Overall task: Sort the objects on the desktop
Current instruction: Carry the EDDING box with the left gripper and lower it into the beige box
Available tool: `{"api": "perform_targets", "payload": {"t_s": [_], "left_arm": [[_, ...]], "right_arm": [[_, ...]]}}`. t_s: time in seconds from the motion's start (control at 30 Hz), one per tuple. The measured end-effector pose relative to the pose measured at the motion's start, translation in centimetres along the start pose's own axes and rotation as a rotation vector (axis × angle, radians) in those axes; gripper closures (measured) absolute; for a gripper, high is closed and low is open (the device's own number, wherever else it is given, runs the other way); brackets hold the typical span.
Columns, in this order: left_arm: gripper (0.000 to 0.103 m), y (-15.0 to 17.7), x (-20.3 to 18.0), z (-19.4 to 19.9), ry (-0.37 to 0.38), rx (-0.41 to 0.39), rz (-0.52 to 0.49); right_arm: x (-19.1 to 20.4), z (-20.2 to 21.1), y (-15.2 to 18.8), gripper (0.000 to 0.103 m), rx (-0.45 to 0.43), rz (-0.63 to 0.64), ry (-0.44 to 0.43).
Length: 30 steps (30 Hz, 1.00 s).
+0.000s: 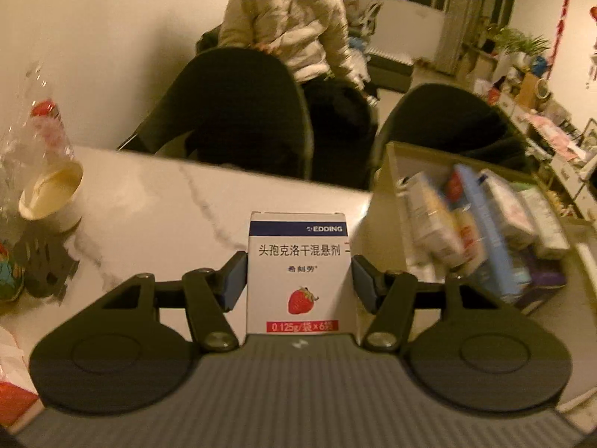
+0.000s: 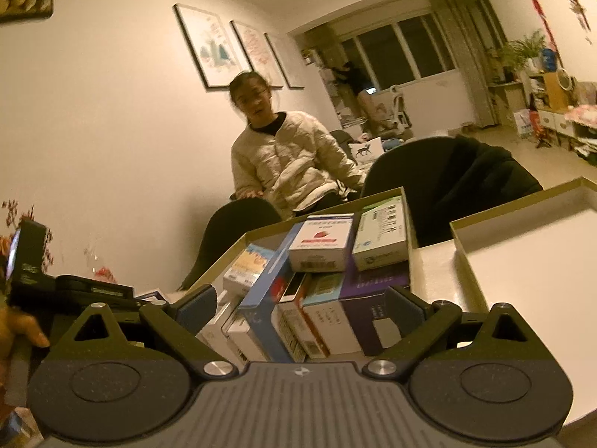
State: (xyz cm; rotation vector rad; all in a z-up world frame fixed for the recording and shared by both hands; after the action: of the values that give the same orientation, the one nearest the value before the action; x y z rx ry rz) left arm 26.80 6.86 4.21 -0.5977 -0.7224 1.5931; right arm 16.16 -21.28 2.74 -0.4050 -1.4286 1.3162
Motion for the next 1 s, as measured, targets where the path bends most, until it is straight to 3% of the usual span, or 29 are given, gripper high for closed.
{"api": "perform_targets", "payload": {"t_s": [0.17,0.37,0.63,1.0], "left_arm": [[0.045,-1.0,-2.3,1.2,0.055,-0.026,-0.01],[0.045,-1.8,-6.3,0.8,0.127,-0.002,-0.033],[0.044,-1.8,-11.1,-1.6,0.097,0.024,-0.092],[0.046,1.4,-11.1,-1.2,0.151,0.126,-0.15]], "right_arm": [[-0.4,0.4,-0.3,0.006,-0.023,-0.021,-0.001],[-0.5,0.6,-0.4,0.006,-0.03,-0.029,-0.002],[-0.8,0.8,-0.4,0.006,-0.034,-0.04,-0.008],[-1.1,1.0,-0.5,0.006,-0.039,-0.055,-0.016]]}}
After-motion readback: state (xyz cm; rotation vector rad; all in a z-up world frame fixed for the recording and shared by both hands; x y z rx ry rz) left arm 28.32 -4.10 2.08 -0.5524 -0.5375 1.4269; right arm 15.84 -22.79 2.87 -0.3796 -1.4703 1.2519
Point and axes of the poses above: each gripper's, at about its wrist camera, not at the fingertips, and z roughly against the way its jaws point, x to its left, y to its underside, the point moved 5 cm from there along -z, roughly the way its jaws point, and after that the axes turned 9 degrees about -y, right-handed, at the moved point
